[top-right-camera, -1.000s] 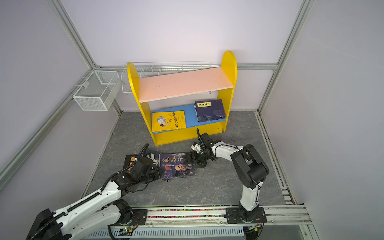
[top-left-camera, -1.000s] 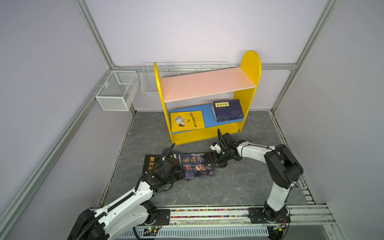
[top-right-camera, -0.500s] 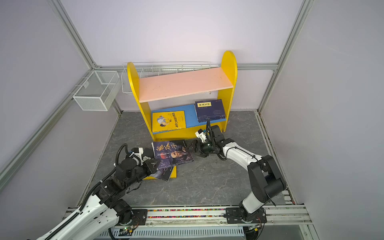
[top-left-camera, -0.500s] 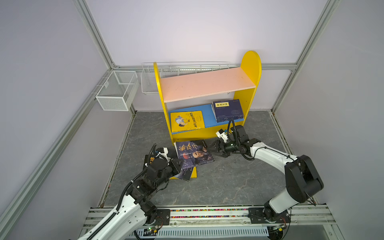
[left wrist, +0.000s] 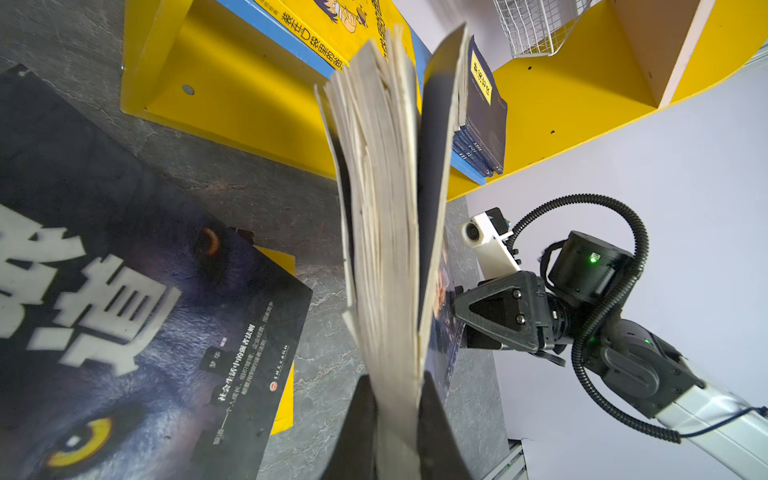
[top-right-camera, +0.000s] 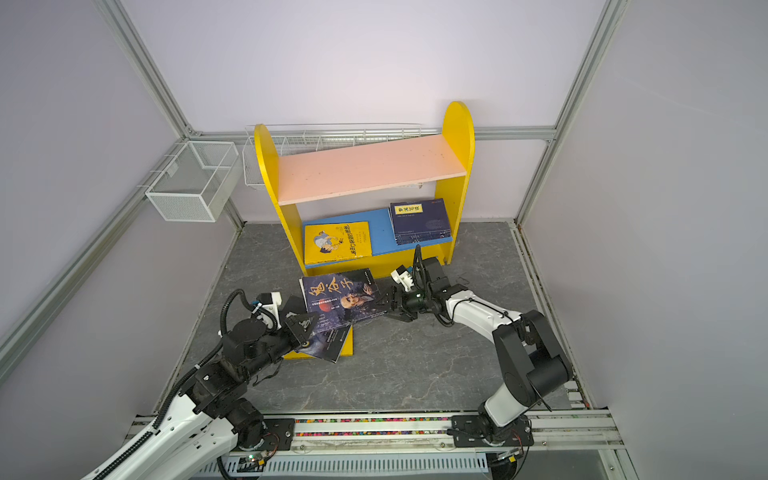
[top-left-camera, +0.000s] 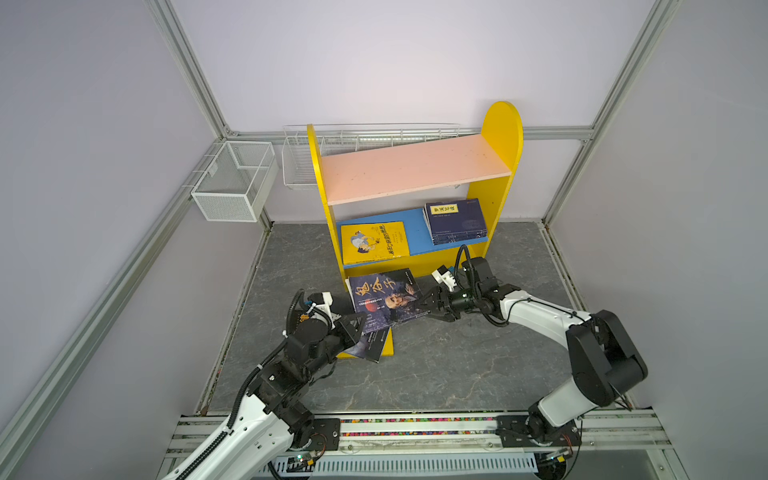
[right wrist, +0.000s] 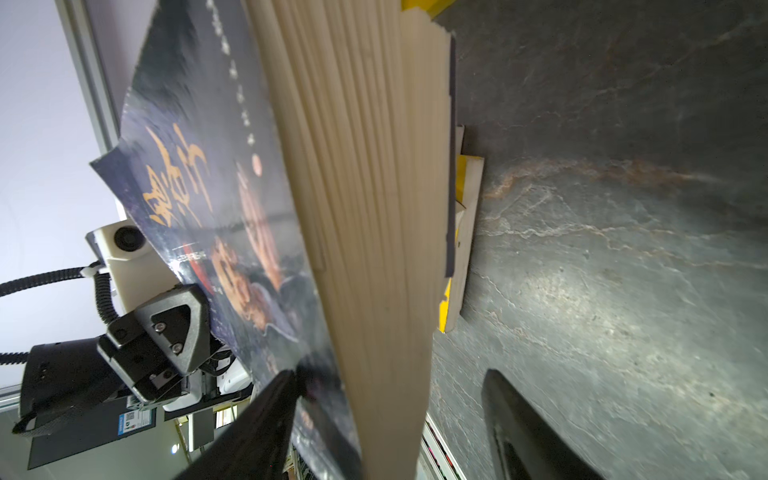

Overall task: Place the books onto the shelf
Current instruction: 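Lift the purple book off the floor with the right gripper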

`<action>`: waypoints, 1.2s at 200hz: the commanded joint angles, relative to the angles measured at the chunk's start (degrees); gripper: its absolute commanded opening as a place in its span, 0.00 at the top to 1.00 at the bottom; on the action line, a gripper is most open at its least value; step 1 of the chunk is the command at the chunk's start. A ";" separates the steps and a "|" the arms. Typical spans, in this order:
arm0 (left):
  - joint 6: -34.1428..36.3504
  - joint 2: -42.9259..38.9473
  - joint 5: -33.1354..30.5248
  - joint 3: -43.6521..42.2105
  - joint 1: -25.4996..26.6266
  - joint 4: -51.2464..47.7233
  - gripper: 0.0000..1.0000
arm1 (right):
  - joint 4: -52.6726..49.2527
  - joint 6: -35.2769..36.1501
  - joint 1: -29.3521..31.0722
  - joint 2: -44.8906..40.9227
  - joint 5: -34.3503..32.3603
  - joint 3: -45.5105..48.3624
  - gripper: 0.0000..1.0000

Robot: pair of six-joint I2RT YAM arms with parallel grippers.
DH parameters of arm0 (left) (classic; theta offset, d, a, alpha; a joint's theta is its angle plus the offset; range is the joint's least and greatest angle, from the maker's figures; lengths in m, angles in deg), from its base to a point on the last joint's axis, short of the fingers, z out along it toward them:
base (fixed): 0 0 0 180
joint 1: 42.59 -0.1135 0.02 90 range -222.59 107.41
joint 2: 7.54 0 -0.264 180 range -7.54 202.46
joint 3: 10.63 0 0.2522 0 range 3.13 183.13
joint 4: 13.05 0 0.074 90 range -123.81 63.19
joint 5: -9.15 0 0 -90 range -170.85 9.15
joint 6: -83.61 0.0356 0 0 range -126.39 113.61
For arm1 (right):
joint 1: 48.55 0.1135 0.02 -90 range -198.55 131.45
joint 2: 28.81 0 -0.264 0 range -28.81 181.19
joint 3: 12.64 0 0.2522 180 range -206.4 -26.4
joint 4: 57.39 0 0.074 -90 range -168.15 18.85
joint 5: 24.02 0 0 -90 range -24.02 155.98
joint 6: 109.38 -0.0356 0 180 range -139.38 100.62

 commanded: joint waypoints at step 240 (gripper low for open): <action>-1.32 4.33 -1.02 0.54 -0.26 1.26 0.84 | 45.68 -31.45 -1.52 -4.30 -1.41 8.38 0.93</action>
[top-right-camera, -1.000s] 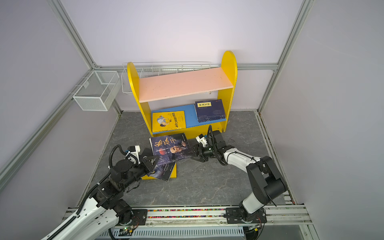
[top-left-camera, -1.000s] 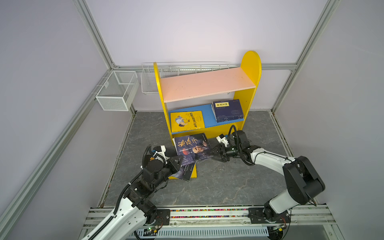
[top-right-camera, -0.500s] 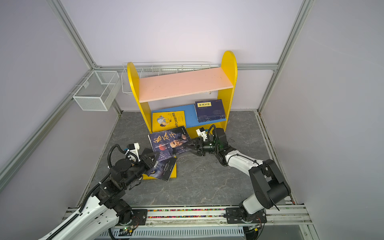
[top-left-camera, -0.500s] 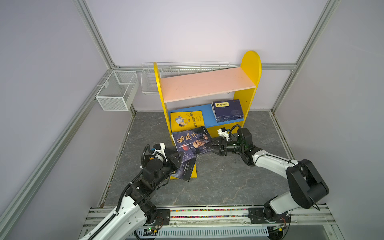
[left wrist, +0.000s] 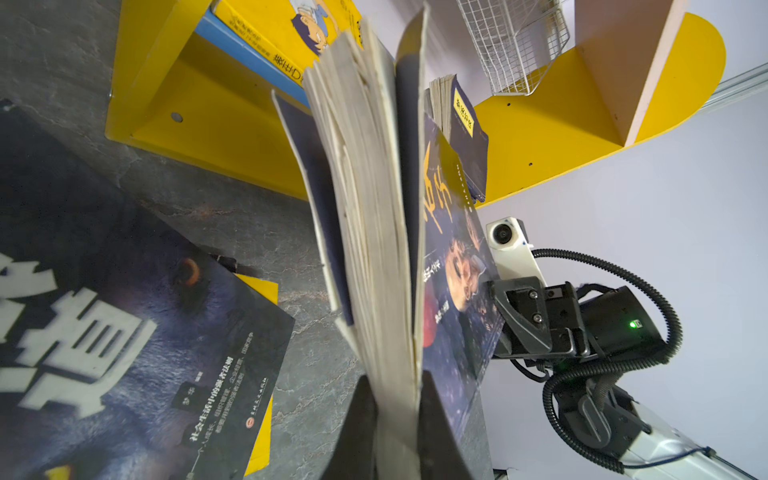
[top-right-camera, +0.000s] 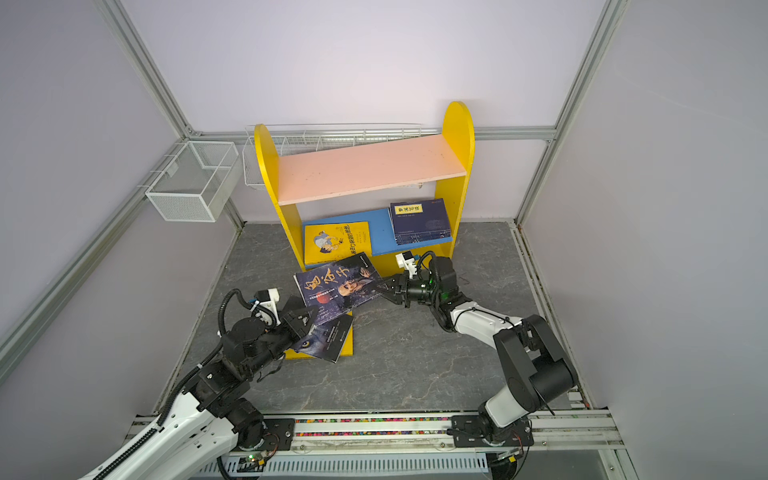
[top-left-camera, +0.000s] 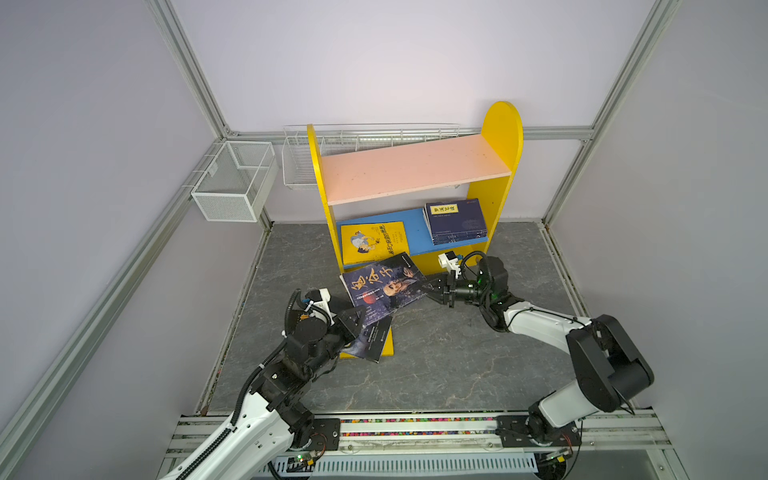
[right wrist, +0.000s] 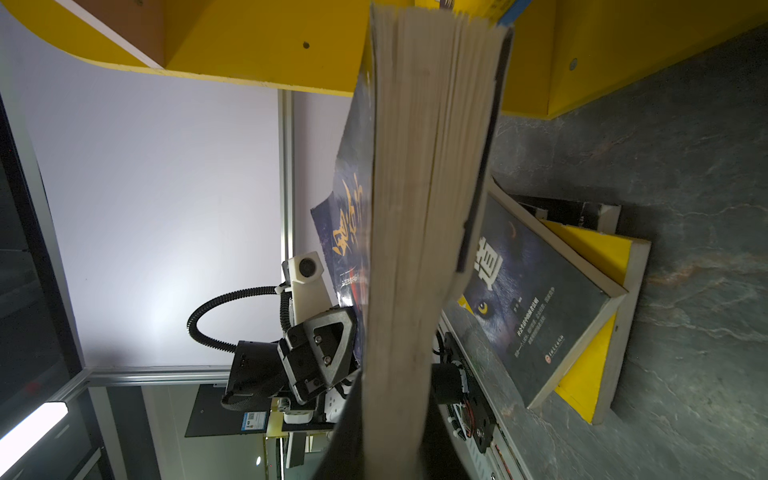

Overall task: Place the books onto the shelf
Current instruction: 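Lift the purple book off the floor with the right gripper, then carry the purple book onto the yellow book on the shelf with the right gripper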

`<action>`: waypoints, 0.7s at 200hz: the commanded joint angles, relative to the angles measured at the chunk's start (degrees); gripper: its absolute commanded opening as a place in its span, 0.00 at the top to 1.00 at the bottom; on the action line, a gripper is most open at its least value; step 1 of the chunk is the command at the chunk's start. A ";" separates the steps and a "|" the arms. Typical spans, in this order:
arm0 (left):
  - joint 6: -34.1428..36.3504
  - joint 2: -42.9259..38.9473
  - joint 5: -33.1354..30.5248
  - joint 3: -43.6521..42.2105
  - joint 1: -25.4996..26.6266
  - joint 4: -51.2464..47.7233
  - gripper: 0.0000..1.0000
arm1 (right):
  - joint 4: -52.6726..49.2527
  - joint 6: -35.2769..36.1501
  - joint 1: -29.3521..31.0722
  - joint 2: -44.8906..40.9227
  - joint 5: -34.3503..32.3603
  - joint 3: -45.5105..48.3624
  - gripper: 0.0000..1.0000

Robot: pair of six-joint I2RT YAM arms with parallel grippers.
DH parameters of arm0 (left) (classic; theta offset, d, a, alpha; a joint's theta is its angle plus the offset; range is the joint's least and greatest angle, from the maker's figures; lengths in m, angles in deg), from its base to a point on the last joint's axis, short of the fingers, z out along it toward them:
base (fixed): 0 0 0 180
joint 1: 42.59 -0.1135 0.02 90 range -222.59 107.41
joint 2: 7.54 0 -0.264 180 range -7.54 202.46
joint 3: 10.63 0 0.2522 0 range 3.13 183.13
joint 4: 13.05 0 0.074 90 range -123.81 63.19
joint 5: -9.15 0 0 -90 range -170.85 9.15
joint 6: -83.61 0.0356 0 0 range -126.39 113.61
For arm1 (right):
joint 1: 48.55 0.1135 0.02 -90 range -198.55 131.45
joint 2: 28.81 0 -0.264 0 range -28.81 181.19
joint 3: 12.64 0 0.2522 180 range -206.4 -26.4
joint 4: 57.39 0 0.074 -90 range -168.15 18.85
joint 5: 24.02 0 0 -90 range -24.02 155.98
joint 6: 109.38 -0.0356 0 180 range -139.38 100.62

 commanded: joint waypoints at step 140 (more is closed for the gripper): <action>-8.08 -2.32 -25.13 3.46 0.22 -29.43 0.33 | 4.47 12.42 -1.76 0.68 -21.46 -13.89 0.93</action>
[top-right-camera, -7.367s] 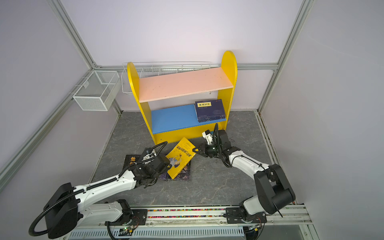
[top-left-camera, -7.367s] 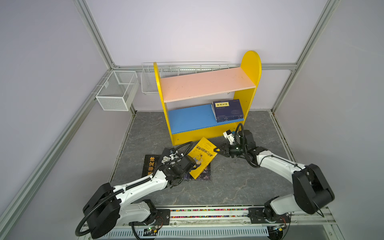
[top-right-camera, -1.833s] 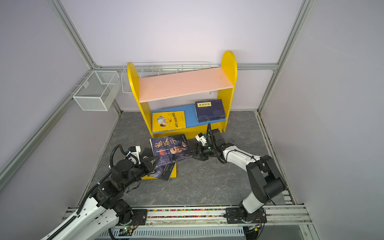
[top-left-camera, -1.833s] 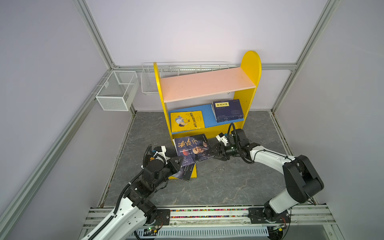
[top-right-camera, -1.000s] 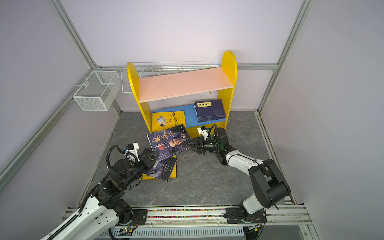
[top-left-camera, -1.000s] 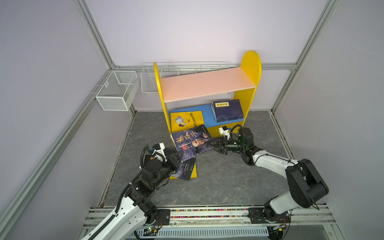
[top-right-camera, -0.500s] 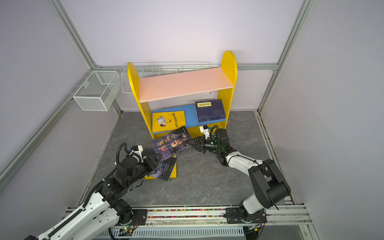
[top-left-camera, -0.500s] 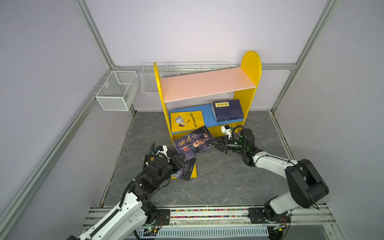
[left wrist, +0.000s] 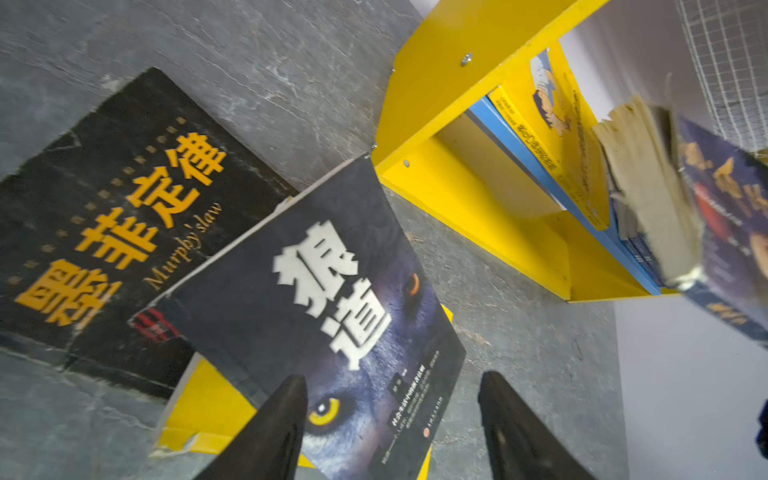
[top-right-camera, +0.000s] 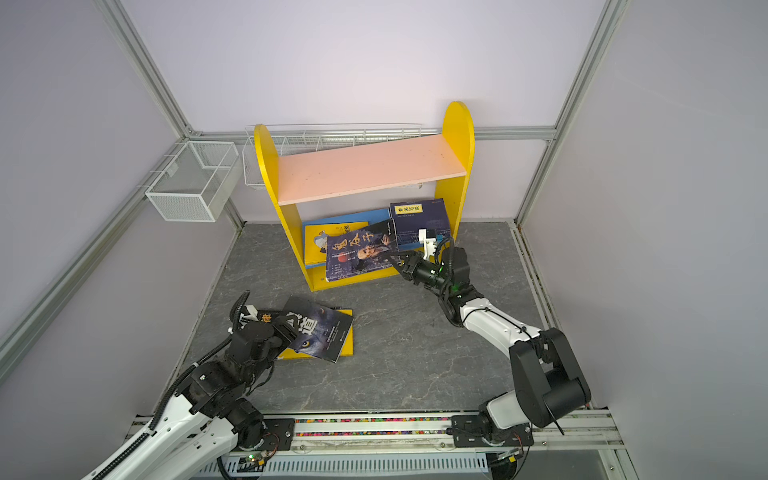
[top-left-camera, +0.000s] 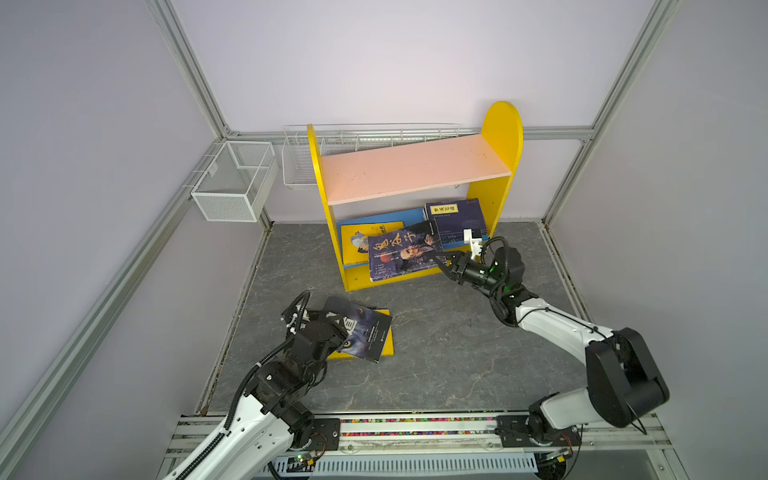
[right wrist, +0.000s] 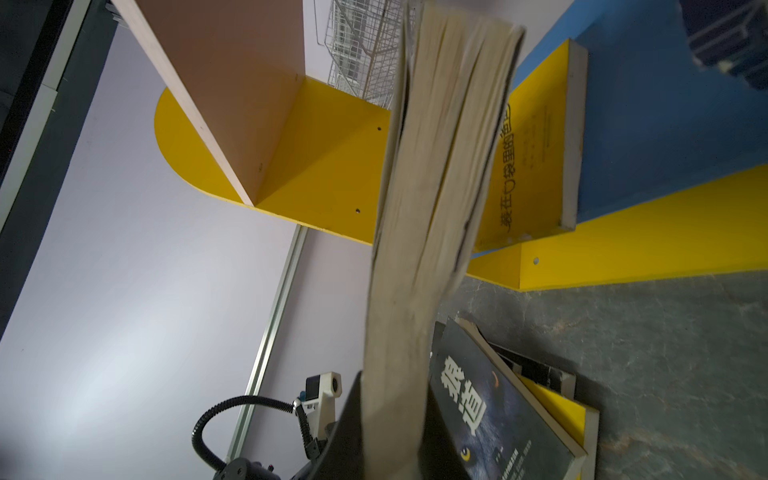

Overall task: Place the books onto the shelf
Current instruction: 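Carry the purple book onto the yellow book on the shelf with the right gripper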

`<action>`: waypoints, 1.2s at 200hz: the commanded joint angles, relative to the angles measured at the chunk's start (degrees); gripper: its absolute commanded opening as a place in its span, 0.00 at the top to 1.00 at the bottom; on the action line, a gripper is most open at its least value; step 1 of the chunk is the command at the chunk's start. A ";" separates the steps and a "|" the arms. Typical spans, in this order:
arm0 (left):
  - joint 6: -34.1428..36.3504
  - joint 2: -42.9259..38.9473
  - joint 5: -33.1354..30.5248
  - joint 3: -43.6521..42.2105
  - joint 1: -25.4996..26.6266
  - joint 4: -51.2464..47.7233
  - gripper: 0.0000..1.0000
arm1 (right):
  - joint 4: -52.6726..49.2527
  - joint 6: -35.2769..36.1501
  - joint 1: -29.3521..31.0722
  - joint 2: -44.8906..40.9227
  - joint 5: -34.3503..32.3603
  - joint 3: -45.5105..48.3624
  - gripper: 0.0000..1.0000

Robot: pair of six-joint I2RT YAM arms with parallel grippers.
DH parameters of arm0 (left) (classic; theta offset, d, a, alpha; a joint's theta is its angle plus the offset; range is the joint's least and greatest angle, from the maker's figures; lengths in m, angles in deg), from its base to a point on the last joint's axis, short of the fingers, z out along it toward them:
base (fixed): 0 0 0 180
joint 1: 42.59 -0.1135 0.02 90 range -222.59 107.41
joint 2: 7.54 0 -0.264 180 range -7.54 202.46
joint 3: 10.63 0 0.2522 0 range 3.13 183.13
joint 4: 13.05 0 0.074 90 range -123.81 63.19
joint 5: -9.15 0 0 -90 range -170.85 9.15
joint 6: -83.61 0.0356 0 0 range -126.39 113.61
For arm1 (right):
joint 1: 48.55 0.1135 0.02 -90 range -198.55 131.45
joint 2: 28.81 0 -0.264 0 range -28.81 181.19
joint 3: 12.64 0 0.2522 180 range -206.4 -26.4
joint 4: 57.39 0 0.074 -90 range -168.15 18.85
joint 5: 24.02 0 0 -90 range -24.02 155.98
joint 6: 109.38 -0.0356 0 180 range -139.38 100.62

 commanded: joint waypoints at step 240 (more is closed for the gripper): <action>-3.25 1.28 -0.25 -0.60 0.14 -3.05 0.34 | -37.84 18.31 10.15 25.41 -20.11 -36.93 0.43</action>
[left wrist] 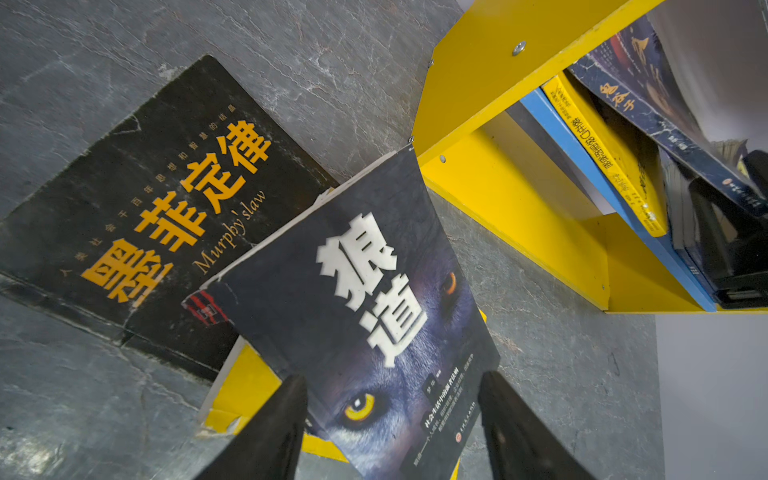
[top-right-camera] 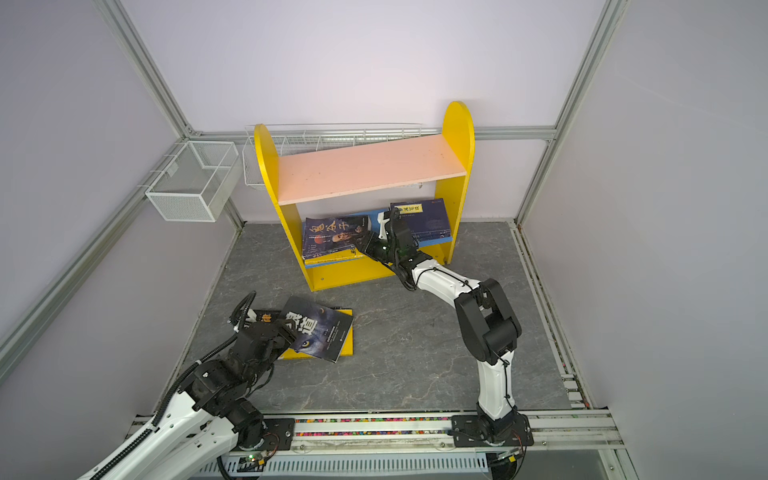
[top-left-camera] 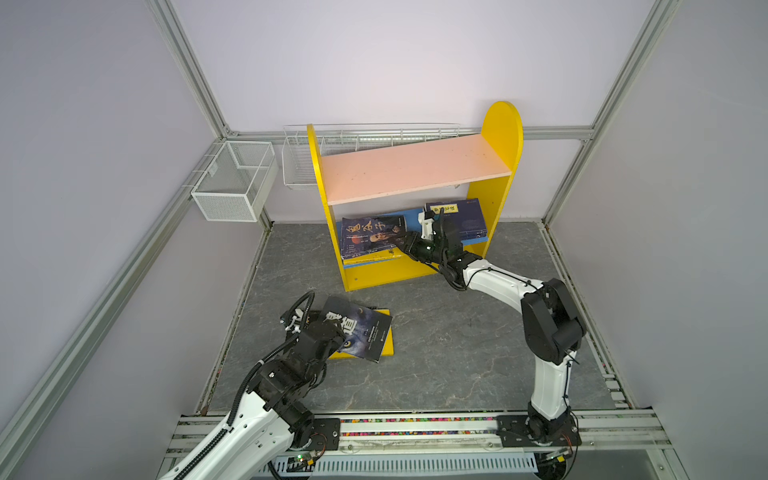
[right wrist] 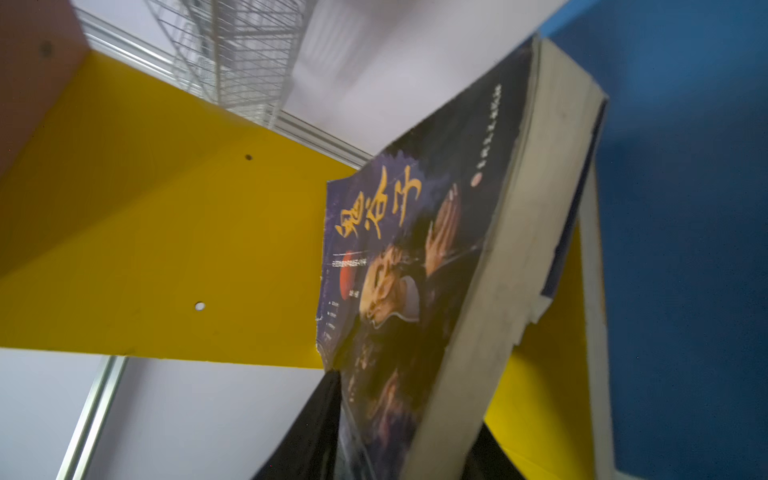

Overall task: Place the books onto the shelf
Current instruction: 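Carry the purple book onto the yellow book on the shelf with the right gripper, then lower the purple book flat and push it square with the right gripper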

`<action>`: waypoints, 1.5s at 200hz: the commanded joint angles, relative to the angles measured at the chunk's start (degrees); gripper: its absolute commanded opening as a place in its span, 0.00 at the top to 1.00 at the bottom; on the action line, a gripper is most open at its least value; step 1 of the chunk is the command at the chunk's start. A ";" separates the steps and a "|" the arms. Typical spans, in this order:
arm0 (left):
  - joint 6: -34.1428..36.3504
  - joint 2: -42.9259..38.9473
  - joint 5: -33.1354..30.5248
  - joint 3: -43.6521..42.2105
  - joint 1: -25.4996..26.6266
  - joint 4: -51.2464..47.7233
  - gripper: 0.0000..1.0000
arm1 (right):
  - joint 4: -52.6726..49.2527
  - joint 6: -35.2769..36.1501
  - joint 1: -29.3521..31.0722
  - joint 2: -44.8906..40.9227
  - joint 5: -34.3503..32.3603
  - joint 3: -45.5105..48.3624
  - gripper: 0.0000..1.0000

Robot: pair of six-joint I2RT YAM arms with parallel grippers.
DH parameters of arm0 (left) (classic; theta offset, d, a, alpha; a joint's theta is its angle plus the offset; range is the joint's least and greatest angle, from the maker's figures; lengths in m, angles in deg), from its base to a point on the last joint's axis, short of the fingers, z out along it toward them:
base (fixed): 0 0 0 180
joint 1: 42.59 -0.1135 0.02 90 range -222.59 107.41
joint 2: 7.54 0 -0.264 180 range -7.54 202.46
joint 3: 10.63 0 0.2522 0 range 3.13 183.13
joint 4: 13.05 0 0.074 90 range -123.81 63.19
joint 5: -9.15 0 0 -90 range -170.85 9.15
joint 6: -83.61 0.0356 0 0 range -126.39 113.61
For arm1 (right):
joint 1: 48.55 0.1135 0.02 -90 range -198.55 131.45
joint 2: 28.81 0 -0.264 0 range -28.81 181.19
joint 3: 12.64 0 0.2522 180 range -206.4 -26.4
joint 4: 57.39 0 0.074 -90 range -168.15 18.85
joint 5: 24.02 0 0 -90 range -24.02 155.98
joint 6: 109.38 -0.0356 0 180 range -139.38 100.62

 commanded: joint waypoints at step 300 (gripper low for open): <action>-0.99 1.17 0.45 -0.42 0.13 -1.38 0.34 | -34.69 31.71 0.67 11.52 -9.40 -27.85 0.48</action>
